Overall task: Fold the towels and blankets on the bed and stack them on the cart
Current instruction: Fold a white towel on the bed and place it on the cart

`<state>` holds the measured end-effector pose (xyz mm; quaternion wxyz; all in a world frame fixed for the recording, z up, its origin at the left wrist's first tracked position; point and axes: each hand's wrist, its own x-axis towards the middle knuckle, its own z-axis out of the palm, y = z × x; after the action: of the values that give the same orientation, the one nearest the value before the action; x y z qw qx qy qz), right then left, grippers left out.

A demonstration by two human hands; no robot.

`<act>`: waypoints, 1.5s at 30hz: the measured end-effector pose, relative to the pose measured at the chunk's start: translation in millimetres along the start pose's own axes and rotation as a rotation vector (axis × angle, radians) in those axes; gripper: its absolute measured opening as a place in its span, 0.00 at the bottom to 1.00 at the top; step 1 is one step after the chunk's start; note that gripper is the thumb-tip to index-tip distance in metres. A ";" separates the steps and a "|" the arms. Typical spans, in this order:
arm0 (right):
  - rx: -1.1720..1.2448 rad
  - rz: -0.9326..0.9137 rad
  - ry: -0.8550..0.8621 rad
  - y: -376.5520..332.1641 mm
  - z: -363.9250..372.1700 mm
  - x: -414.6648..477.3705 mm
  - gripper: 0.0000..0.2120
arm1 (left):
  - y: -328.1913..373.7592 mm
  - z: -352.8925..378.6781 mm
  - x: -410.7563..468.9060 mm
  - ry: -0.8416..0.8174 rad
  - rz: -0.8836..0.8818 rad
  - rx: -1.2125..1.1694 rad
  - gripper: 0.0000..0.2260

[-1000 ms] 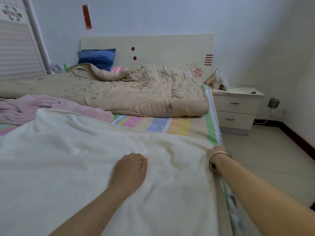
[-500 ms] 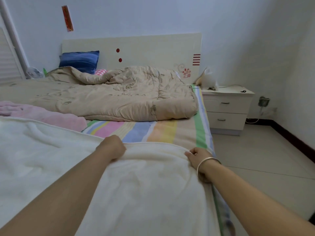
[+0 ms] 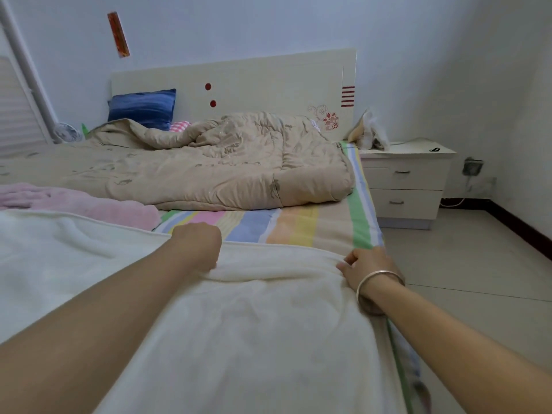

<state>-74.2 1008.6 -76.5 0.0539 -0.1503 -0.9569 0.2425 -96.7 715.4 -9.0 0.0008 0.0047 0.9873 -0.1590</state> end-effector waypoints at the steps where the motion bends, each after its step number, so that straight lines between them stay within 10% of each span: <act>1: -0.064 0.022 -0.010 -2.3 -0.6 1.1 0.12 | 1.1 4.5 3.5 0.125 -0.013 0.024 0.07; 10: 0.033 0.038 -0.115 14.3 -36.2 33.5 0.18 | 29.6 45.7 46.4 0.319 -0.170 -0.673 0.03; 18: 0.122 0.030 -0.099 27.1 -21.5 42.8 0.13 | 50.6 74.2 48.4 0.312 0.002 -0.846 0.14; 22: 0.132 0.043 -0.023 21.2 -11.5 32.2 0.15 | 54.5 65.7 26.4 0.131 0.086 -0.513 0.27; 30: 0.267 0.124 0.020 32.0 -58.4 -49.4 0.10 | 84.0 31.4 -98.2 0.148 0.260 -0.650 0.22; 36: 0.744 0.345 -0.497 32.9 -66.9 -157.0 0.14 | 102.8 21.2 -235.1 0.149 0.373 -0.847 0.28; 45: 0.761 0.359 -0.524 20.6 -61.0 -237.2 0.14 | 80.3 -8.1 -387.5 0.220 0.284 -0.965 0.16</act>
<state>167.0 978.7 -40.1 -0.1802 -0.2163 -0.7410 0.6096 291.5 790.7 -25.2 -0.0795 0.1547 0.9320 0.3179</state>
